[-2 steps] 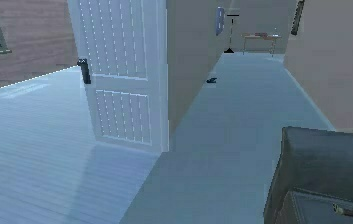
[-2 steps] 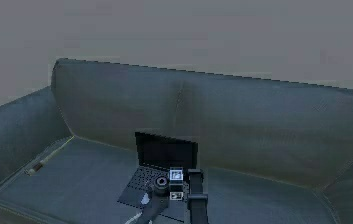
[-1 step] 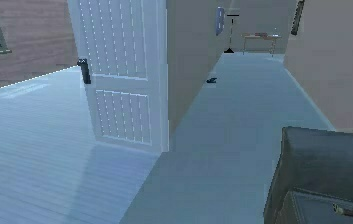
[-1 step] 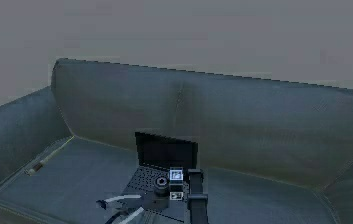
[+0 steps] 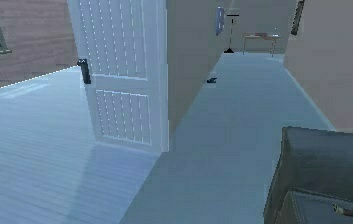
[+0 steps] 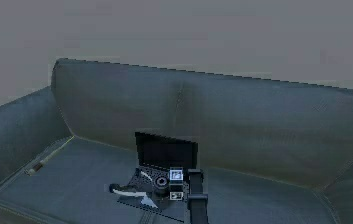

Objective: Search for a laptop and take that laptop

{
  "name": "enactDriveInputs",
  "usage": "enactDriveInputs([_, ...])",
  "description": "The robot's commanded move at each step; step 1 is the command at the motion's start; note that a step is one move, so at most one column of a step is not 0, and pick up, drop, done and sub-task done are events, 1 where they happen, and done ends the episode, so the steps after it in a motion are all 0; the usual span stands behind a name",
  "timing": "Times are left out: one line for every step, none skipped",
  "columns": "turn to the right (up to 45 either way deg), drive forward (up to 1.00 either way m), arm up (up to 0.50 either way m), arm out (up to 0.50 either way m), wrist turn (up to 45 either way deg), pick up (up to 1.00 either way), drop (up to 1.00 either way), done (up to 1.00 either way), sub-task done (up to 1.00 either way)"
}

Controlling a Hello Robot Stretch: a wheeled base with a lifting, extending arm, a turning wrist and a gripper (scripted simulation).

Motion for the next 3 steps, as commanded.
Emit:
enactDriveInputs([0.0, 0.00, 0.00, 0.00, 45.0, 0.00, 0.00, 0.00, 0.00])
enactDriveInputs([0.0, 0.00, 0.00, 0.00, 21.0, 0.00, 0.00, 0.00, 0.00])
enactDriveInputs([0.0, 0.00, -0.30, 0.00, 0.0, 0.00, 0.00, 0.00, 0.00])
